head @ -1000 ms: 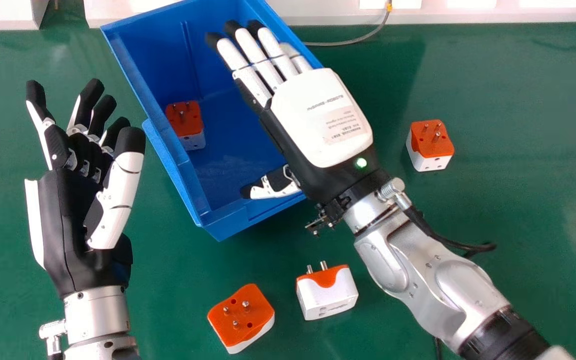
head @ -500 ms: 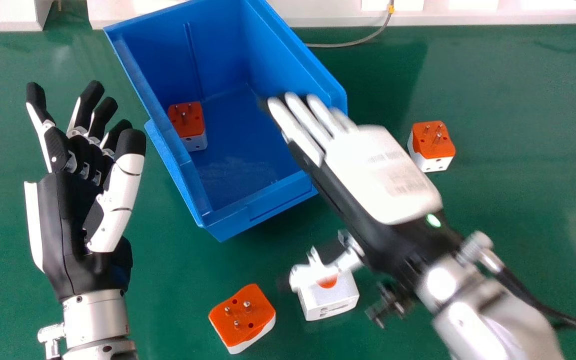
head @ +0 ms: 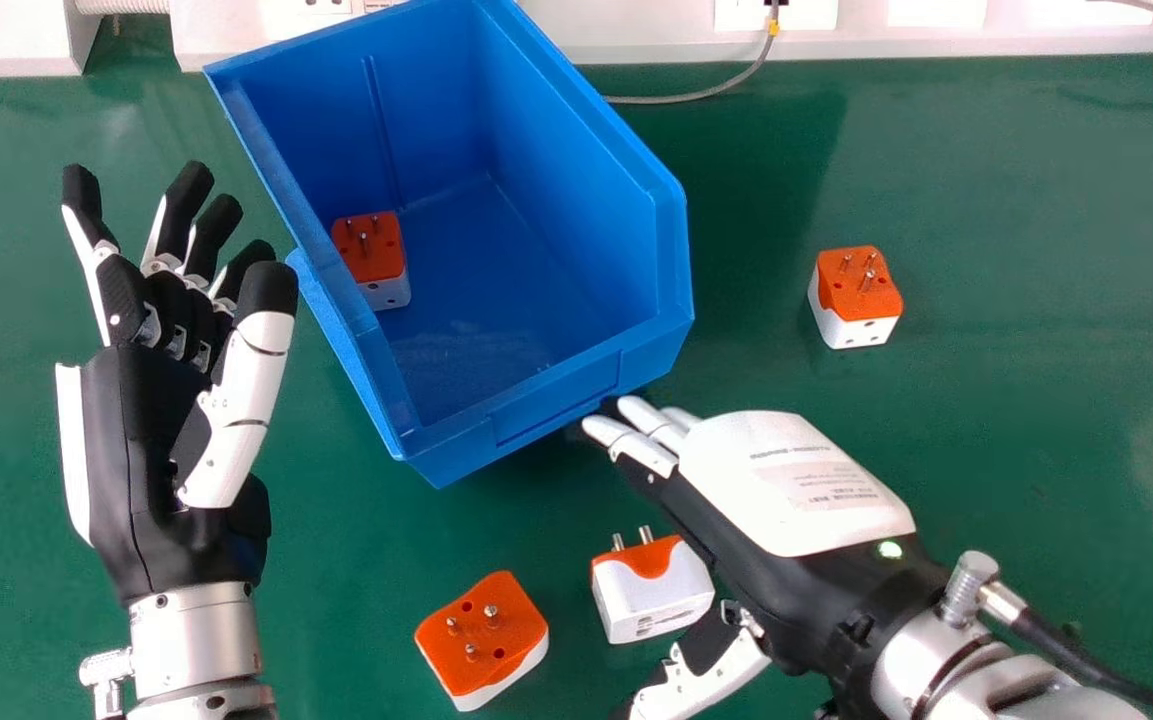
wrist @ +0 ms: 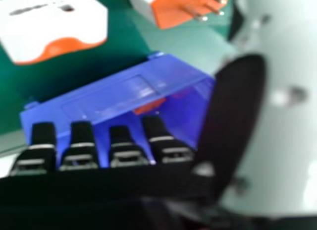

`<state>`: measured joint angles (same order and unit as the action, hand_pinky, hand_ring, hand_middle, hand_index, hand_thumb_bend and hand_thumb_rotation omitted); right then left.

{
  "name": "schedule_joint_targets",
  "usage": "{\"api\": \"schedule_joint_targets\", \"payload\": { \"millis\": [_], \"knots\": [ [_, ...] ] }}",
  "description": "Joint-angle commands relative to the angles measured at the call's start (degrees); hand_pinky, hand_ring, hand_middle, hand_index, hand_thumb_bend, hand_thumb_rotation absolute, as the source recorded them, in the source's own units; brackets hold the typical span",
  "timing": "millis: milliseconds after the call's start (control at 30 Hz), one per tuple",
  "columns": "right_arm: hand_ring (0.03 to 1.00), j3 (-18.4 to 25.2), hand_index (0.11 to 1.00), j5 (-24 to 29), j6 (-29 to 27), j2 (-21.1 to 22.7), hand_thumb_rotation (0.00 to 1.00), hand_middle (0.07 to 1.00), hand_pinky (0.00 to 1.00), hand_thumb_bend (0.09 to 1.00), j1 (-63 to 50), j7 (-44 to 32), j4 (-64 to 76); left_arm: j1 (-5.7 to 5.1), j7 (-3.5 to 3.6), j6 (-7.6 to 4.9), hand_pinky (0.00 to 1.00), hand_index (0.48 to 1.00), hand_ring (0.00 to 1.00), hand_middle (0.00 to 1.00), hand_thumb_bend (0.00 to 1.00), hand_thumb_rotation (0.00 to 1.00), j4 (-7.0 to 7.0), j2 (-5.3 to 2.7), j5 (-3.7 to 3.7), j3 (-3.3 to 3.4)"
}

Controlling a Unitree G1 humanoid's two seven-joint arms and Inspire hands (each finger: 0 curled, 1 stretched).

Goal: Pick all objects and put in blue box

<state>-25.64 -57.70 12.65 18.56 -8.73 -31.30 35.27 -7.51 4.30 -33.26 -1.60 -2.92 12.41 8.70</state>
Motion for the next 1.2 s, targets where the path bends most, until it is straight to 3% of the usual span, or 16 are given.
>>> {"api": "schedule_joint_targets", "payload": {
  "millis": [0, 100, 167, 233, 333, 367, 500, 567, 633, 933, 1033, 1100, 1167],
  "knots": [
    [0.913, -0.6, 0.89, 0.8, -1.5, -0.5, 0.25, 0.931, 0.87, 0.821, 2.0, 0.2, -1.2, -0.22, 0.1, -0.55, 0.85, 0.902, 0.91, 0.92, 0.65, 0.43, 1.34, -0.23, 0.06, -0.08],
    [0.868, -1.9, 0.844, 0.9, -2.2, -1.4, 0.19, 0.879, 0.82, 0.791, 4.0, 1.0, -6.1, -0.27, 0.23, -0.56, 0.86, 0.905, 0.91, 0.92, 0.62, 0.43, 1.36, -0.26, 0.22, -0.14],
    [0.861, -2.8, 0.83, 1.3, -2.2, -2.3, 0.16, 0.871, 0.81, 0.779, 5.4, 1.8, -9.9, -0.44, 0.08, -0.53, 0.86, 0.906, 0.91, 0.92, 0.62, 0.43, 1.47, -0.32, -0.08, -0.19],
    [0.836, -3.3, 0.789, 1.9, -2.3, -3.0, 0.06, 0.85, 0.8, 0.759, 6.3, 3.2, -13.6, -0.65, 0.04, -0.62, 0.86, 0.904, 0.91, 0.92, 0.65, 0.44, 1.55, -0.4, -0.2, -0.24],
    [0.798, -3.8, 0.735, 2.0, -2.9, -3.5, 0.01, 0.821, 0.75, 0.753, 7.1, 5.4, -17.8, -0.84, 0.11, -0.64, 0.86, 0.905, 0.91, 0.92, 0.66, 0.44, 1.67, -0.41, 0.05, -0.2],
    [0.798, -4.0, 0.735, 1.8, -2.9, -3.5, 0.01, 0.821, 0.75, 0.753, 7.3, 6.0, -19.1, -0.89, 0.21, -0.61, 0.86, 0.905, 0.91, 0.92, 0.66, 0.44, 1.75, -0.4, 0.27, -0.2],
    [0.776, -4.4, 0.681, 2.5, -3.1, -3.5, 0.0, 0.814, 0.7, 0.699, 8.4, 8.0, -24.0, -1.03, 0.1, -0.76, 0.86, 0.909, 0.91, 0.93, 0.64, 0.45, 1.77, -0.4, -0.03, -0.18],
    [0.741, -4.7, 0.647, 2.7, -3.2, -3.6, 0.0, 0.801, 0.63, 0.588, 8.9, 9.6, -26.9, -1.01, 0.04, -0.81, 0.85, 0.908, 0.91, 0.93, 0.65, 0.44, 1.7, -0.32, -0.28, -0.16],
    [0.719, -5.0, 0.631, 2.4, -2.7, -3.8, 0.0, 0.798, 0.59, 0.538, 9.4, 10.7, -28.7, -1.0, 0.18, -0.73, 0.85, 0.909, 0.91, 0.93, 0.65, 0.44, 1.76, -0.23, -0.1, -0.17],
    [0.658, -6.7, 0.575, -1.9, -1.6, -3.6, 0.0, 0.737, 0.46, 0.588, 9.2, 18.5, -30.3, -1.0, 0.56, -0.72, 0.85, 0.905, 0.91, 0.92, 0.66, 0.45, 1.74, -0.03, 0.31, 0.02],
    [0.524, -6.9, 0.517, -2.6, -0.6, -4.1, 0.0, 0.663, 0.43, 0.528, 9.3, 19.1, -31.0, -1.04, 0.78, -0.47, 0.85, 0.906, 0.91, 0.92, 0.65, 0.44, 1.89, 0.0, 0.61, 0.0],
    [0.456, -6.8, 0.515, -2.0, -0.3, -4.4, 0.0, 0.544, 0.35, 0.52, 9.6, 19.1, -31.4, -1.04, 0.74, -0.41, 0.85, 0.904, 0.91, 0.92, 0.65, 0.44, 2.0, 0.03, 0.49, 0.02],
    [0.437, -6.7, 0.509, -1.5, -0.4, -4.6, 0.0, 0.505, 0.32, 0.518, 9.7, 19.3, -31.7, -1.06, 0.73, -0.32, 0.85, 0.903, 0.91, 0.92, 0.65, 0.44, 2.17, 0.02, 0.55, -0.01]
  ]
}}
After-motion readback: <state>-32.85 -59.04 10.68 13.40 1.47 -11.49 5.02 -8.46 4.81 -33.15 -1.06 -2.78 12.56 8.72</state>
